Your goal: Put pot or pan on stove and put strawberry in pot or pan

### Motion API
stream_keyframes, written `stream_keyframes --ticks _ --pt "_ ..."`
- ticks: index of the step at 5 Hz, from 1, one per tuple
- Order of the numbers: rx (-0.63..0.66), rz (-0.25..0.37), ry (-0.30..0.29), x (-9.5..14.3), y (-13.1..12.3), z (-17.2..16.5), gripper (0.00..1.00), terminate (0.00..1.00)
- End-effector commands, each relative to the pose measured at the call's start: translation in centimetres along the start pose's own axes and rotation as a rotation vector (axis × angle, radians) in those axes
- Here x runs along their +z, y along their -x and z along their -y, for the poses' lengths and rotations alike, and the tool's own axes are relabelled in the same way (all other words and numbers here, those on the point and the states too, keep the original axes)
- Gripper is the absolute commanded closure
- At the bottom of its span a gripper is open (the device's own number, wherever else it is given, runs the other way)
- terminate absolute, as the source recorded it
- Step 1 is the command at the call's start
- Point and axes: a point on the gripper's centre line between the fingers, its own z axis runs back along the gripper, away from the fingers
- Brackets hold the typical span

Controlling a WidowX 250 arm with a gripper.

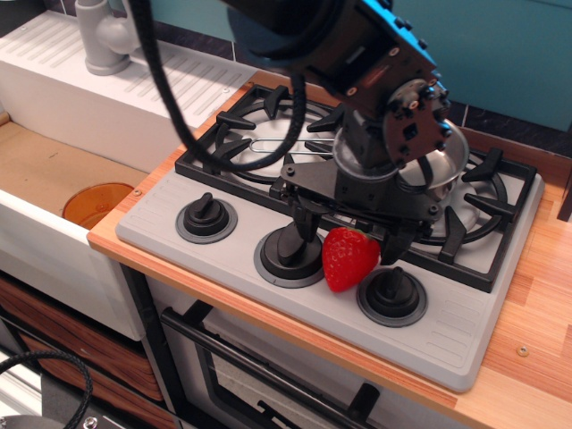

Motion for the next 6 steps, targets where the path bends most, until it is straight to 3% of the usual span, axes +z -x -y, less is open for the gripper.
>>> stream_keyframes --ticks 1,3,4,6 --pt "0.034 0.038 0.046 -0.8 -0.4 0.2 0.0 0.0" --pt "0.056 0.037 0.058 -1.5 0.0 0.9 0.0 0.0" --pt "0.066 0.024 0.06 -1.7 0.1 1.1 1.0 0.0" --pt "0.081 0.005 0.047 -0.7 -0.1 1.6 1.0 0.0"
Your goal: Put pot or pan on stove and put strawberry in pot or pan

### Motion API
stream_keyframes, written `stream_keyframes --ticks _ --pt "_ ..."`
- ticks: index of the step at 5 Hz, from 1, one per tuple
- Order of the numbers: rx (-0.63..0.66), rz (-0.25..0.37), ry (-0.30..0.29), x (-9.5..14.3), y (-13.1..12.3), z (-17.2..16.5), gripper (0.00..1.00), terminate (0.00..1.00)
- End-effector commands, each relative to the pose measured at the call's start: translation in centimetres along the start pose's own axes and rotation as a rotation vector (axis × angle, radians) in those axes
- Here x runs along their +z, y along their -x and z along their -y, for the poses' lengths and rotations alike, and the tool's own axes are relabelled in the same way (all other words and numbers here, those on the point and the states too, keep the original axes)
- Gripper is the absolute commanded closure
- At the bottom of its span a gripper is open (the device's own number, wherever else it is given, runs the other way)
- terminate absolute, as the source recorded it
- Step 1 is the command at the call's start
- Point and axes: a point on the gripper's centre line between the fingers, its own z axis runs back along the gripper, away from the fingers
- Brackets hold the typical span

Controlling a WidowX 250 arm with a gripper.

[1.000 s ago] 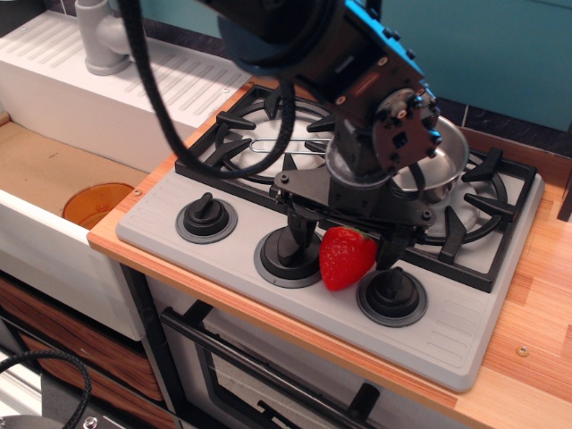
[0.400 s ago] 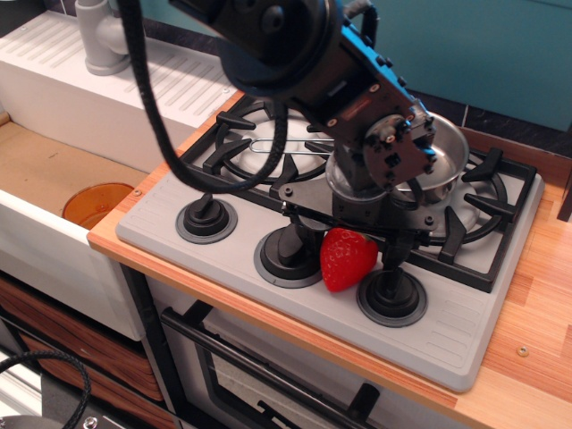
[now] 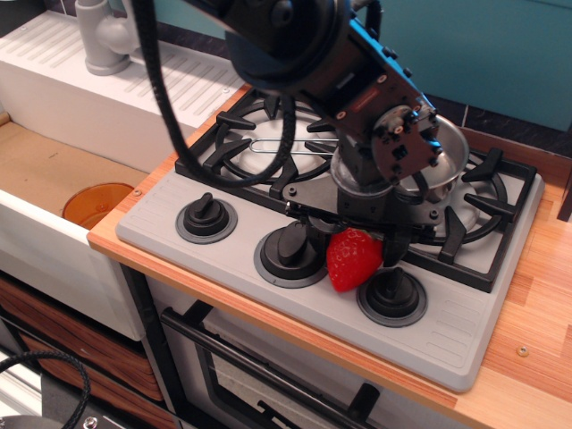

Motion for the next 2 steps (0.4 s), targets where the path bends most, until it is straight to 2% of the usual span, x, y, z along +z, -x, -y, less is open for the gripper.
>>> stream_keyframes --ticks 1,2 --pt "0.002 -0.025 -0.014 2.2 -1.3 0.4 1.0 0.0" --pt "-0.005 -0.062 -0.019 4.8 -2.6 0.0 1.0 0.0"
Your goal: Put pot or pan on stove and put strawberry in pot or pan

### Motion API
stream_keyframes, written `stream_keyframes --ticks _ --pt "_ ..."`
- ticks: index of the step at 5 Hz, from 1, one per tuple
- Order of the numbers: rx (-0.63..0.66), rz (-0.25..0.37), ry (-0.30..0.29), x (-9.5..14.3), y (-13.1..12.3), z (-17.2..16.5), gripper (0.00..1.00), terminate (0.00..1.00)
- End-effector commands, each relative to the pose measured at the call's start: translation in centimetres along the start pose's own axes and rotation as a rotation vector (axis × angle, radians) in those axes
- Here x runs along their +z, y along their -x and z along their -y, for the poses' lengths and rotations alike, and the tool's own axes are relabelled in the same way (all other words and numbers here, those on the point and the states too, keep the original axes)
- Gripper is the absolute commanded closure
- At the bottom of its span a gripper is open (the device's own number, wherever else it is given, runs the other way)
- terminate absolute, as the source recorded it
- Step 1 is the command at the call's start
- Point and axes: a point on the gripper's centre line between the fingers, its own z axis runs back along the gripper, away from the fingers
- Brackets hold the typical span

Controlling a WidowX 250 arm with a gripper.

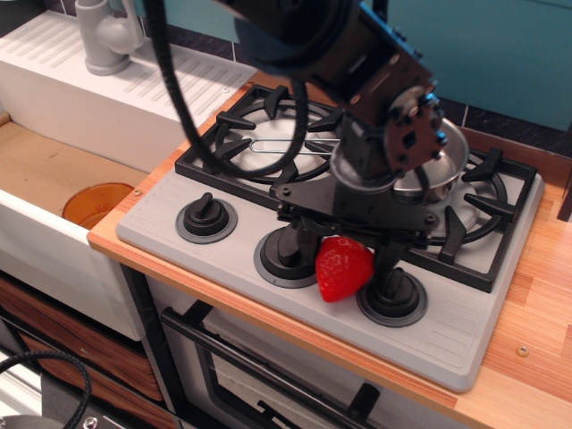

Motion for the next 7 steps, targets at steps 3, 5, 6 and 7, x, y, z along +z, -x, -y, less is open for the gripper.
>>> stream_keyframes --ticks 3,5,6,7 --pt "0.012 0.008 0.028 6.3 -7.5 1.2 1.0 0.0" --pt "0.011 0.022 0.046 4.8 -10.9 2.5 1.0 0.0" --pt "-0.001 0.026 0.051 4.4 -11.7 3.0 1.0 0.0" --pt "0.012 0.033 0.044 4.7 -12.3 3.4 1.0 0.0"
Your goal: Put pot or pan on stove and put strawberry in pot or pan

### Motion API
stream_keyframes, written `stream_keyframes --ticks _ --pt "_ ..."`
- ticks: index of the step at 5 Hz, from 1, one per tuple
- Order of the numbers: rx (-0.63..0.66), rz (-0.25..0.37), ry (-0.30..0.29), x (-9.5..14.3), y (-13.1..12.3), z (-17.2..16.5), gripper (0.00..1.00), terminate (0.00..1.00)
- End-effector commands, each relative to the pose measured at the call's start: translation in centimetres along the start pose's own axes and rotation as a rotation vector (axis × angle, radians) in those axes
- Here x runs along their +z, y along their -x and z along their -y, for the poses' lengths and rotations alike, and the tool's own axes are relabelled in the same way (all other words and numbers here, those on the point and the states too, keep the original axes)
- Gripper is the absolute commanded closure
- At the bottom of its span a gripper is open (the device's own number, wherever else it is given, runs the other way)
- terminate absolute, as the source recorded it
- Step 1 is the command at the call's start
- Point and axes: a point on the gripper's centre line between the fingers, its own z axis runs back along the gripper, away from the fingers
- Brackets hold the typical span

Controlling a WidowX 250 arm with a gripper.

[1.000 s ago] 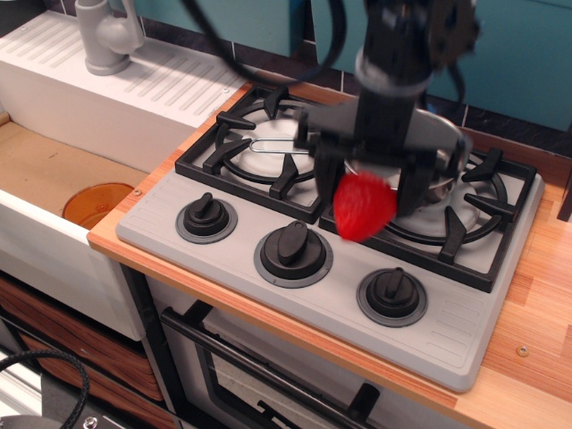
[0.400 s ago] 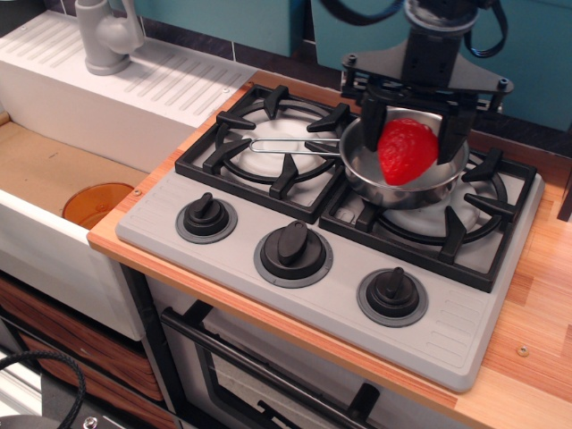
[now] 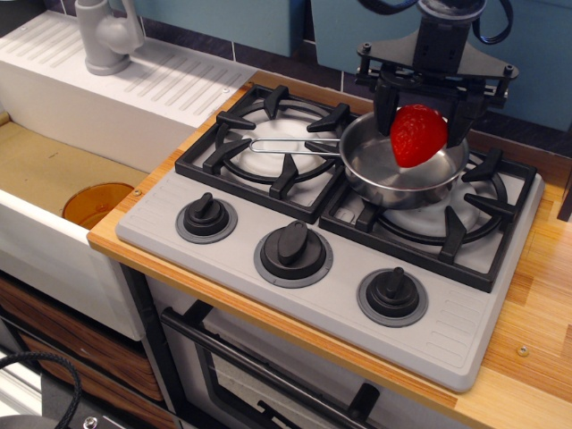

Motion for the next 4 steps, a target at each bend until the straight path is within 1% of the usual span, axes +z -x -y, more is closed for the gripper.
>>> stream_keyframes --ticks 1,2,3,4 --pt "0.017 0.069 0.023 1.6 -3.1 1.1 0.0 0.0" --pt "0.0 0.055 0.013 1.9 -3.3 1.2 0.0 0.0" --pt "0.002 0.039 0.018 2.2 -3.3 1.1 0.0 0.0" --pt "0.0 0.02 0.005 2.9 -2.9 1.0 0.0 0.0"
